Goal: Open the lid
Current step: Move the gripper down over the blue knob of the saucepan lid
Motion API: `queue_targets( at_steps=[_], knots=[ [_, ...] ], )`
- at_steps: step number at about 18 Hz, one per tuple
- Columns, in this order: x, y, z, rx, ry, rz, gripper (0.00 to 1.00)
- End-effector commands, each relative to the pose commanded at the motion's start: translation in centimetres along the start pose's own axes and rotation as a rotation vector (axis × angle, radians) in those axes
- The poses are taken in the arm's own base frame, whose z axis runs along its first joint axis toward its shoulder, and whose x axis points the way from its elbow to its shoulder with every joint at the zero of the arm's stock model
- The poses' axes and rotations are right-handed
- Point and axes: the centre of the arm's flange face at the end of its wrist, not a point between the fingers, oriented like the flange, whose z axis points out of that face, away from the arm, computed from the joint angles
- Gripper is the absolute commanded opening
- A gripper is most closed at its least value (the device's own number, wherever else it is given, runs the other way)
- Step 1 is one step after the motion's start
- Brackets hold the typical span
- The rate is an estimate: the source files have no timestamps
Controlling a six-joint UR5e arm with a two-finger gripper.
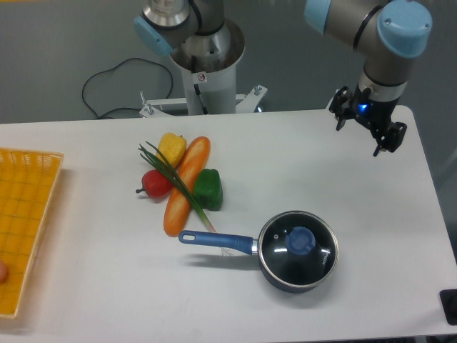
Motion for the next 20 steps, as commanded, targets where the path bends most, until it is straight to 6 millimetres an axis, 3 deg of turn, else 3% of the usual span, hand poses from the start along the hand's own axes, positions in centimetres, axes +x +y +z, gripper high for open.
queue_targets(
  at_steps=[8, 13, 17, 20],
  knots=[
    [0.4, -0.4, -0.6, -0.011, -0.004, 0.006, 1.00],
    [1.9, -1.5, 1.7, -0.008, 0.022, -0.014, 1.00],
    [2.0, -1.9, 1.9, -0.011, 0.011, -0.013, 1.00],
    [2.1, -3.5, 2.4, -0.010, 0.015, -0.005, 1.00]
  ],
)
